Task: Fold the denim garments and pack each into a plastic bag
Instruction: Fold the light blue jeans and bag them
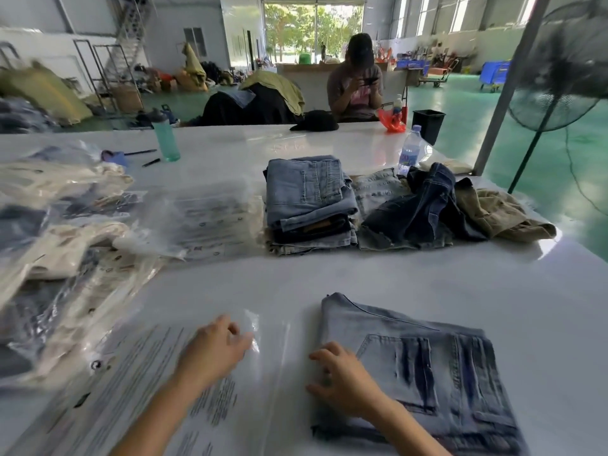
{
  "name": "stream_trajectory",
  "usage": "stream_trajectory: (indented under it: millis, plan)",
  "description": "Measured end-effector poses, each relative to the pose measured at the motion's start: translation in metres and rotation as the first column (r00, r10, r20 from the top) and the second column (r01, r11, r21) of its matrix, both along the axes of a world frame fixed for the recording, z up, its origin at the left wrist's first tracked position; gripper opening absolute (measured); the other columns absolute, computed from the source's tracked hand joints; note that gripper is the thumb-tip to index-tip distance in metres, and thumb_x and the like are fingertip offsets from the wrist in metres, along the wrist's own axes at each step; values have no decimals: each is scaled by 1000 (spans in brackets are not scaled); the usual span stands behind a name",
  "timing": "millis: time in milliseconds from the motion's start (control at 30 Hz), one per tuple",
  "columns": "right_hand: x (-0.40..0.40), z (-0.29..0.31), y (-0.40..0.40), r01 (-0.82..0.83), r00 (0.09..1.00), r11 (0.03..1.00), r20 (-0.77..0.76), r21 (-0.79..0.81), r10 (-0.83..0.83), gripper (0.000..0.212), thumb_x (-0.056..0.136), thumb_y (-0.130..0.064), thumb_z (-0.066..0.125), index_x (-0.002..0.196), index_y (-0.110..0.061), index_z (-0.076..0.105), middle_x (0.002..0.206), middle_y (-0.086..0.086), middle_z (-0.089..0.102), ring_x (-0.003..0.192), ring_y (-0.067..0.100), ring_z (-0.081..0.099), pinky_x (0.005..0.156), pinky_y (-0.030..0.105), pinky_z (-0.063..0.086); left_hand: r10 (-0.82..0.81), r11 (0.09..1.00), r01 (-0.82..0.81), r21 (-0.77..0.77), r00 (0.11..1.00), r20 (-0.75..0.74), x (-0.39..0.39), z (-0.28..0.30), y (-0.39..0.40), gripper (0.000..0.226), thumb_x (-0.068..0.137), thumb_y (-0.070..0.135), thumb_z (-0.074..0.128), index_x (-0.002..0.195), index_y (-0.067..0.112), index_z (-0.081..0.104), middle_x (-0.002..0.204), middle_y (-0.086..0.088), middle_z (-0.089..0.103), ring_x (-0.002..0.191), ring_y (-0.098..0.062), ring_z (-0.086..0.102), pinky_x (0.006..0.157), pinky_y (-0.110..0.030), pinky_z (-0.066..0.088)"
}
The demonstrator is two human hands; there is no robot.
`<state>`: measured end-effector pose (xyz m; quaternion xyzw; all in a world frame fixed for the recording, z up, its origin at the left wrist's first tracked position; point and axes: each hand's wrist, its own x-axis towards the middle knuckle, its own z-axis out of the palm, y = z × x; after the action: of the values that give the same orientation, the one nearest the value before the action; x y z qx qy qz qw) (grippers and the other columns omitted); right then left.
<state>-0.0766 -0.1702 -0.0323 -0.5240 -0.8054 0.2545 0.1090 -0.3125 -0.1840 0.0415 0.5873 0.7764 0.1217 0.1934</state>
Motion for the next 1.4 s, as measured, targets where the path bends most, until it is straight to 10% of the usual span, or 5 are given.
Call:
stream_trajectory:
  millis: [133,533,733,1033,1400]
  plan:
    - [17,3,8,55,997,997,-48,49,-53,43,88,-27,57,131,-21,53,132,-2,47,114,16,51,92,21,41,-200,902,94,-422,956,-214,58,-50,-41,92,71,73,59,134,11,34,136,-10,39,126,-26,42,102,-35,37]
    - [147,11,98,314,873,941,428,-130,-232,102,61,-67,75,143,-22,33,140,-1,43,130,22,38,104,47,34,-171,981,191,26,926,-336,74,-58,-46,32,67,18,79,92,5,62,78,-6,64,65,-19,65,52,-25,48]
    - [141,25,107,150,949,934,313,-324,-44,54,56,-36,89,101,-23,61,98,-6,67,85,12,61,71,23,45,-154,986,159,48,983,-96,107,-71,3,24,95,23,38,111,14,55,113,-6,52,95,-21,55,82,-32,49]
    - [135,13,-1,-235,951,733,307,639,36,13,65,-25,67,77,-24,66,91,-4,66,68,15,62,63,25,41,-77,981,87,-174,995,65,111,-70,49,19,81,26,64,69,12,58,75,-6,63,77,-23,64,61,-24,44]
    - [119,4,-64,-259,844,790,528,556,-96,45,69,-38,51,100,-19,77,104,-1,73,92,19,71,66,35,58,-289,929,342,-142,909,301,90,-62,49,14,90,8,59,87,20,64,77,3,63,76,-11,59,71,-23,43]
